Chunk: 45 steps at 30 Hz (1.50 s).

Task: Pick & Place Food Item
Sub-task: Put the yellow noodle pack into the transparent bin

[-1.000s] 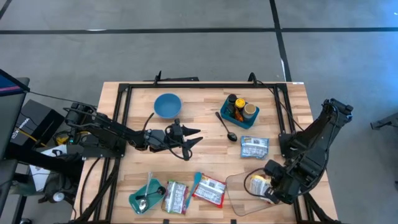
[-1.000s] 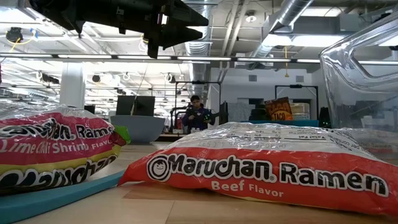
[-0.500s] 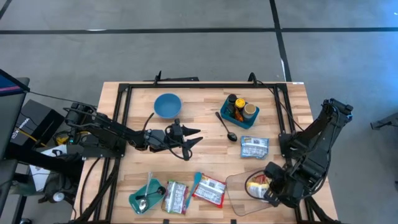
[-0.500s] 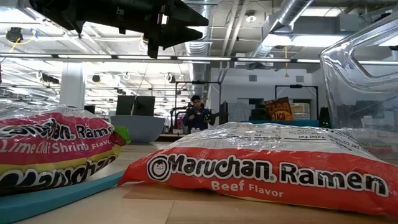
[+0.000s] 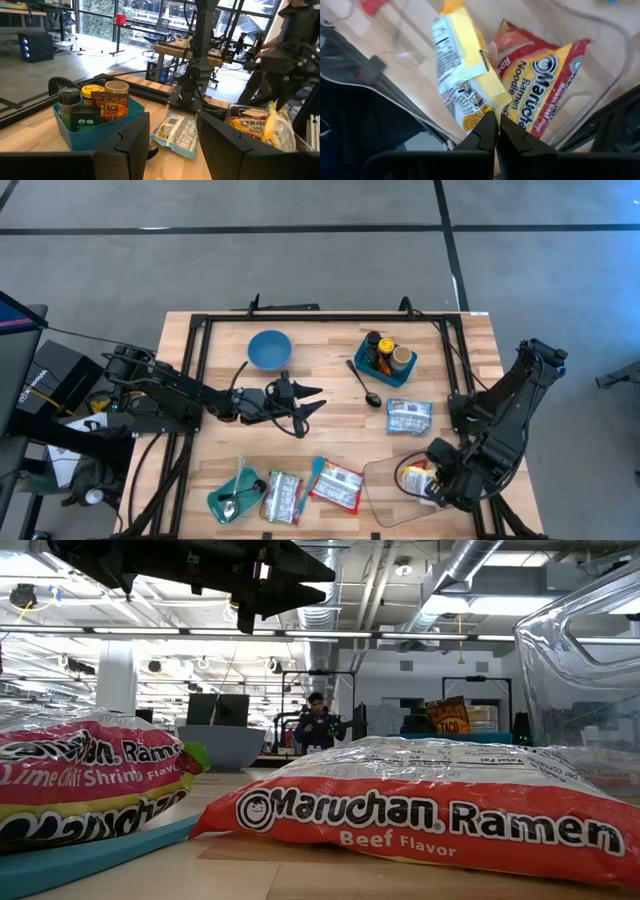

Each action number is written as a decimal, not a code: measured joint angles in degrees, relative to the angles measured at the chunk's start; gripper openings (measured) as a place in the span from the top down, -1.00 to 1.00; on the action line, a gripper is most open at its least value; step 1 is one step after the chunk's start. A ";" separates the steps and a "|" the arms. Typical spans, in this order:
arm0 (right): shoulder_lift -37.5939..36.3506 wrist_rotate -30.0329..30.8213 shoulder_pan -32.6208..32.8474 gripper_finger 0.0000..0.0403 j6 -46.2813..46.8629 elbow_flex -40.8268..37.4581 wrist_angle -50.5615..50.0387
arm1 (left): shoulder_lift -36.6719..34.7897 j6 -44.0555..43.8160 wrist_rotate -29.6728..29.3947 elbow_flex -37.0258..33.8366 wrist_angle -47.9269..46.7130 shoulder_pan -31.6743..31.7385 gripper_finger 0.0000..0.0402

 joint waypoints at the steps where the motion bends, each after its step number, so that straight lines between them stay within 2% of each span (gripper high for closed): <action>1: 0.00 -0.66 0.00 1.00 0.58 -0.70 0.80 | -0.01 0.00 0.02 -0.01 0.00 -0.01 0.21; 4: 0.02 -2.97 0.00 1.00 2.32 -2.07 0.82 | 0.01 0.00 0.01 -0.01 0.00 -0.01 0.21; 17: 0.02 -3.32 0.04 0.97 4.40 -2.10 0.65 | 0.00 0.00 0.00 -0.02 0.00 0.00 0.21; 23: 0.02 -4.03 0.04 0.84 4.52 -2.12 -1.07 | 0.01 0.00 0.00 0.00 0.00 0.00 0.21; 36: 0.00 -4.25 0.04 0.42 4.30 -2.11 -5.79 | 0.01 0.00 0.01 -0.02 0.00 -0.01 0.21; 40: -0.11 -4.28 0.00 0.36 3.60 -2.12 -6.56 | 0.01 0.00 0.01 -0.02 0.00 -0.01 0.21; 45: -0.11 -5.36 0.00 0.38 5.00 -1.39 -10.69 | -0.01 0.00 0.02 -0.02 0.00 -0.01 0.21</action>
